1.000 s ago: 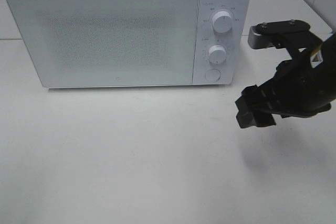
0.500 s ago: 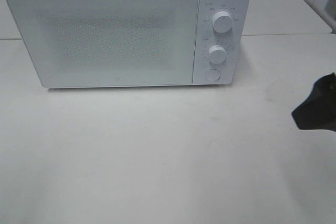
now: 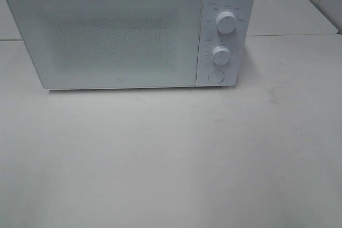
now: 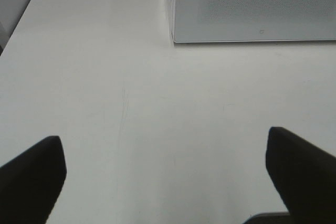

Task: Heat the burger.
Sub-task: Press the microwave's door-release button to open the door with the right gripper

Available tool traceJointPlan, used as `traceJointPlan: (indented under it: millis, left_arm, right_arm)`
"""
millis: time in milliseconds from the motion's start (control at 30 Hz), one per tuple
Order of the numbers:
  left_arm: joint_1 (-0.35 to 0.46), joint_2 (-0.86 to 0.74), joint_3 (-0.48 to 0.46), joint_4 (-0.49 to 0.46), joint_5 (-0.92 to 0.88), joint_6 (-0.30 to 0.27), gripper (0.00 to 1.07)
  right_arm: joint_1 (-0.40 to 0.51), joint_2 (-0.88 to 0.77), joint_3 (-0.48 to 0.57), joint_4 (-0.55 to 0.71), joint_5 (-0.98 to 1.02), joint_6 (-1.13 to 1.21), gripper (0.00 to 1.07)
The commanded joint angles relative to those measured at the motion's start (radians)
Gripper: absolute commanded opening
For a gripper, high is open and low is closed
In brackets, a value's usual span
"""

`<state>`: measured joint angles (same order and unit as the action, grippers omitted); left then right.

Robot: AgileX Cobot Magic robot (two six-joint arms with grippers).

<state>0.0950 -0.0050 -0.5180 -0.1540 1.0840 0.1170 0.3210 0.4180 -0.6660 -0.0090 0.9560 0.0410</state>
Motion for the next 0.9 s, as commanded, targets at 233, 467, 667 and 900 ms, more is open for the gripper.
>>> traceJointPlan:
  millis: [233,467,667,900]
  left_arm:
    - [0.003,-0.018,0.001,-0.002,-0.011,-0.007,0.98]
    - [0.003,-0.018,0.001,-0.002,-0.011,-0.007,0.98]
    - [0.003,-0.018,0.001,-0.002,-0.011,-0.007,0.98]
    - [0.003,-0.016,0.001,-0.002,-0.011,-0.007,0.98]
  right_arm:
    - [-0.052,-0.281,0.098,-0.007,0.039,-0.013,0.76]
    - [-0.052,-0.391,0.166,-0.009,0.039,-0.013,0.76]
    - [-0.052,-0.450,0.169,-0.012,0.040,-0.016,0.76]
    - [-0.052,-0.450,0.169,-0.012,0.040,-0.016,0.76]
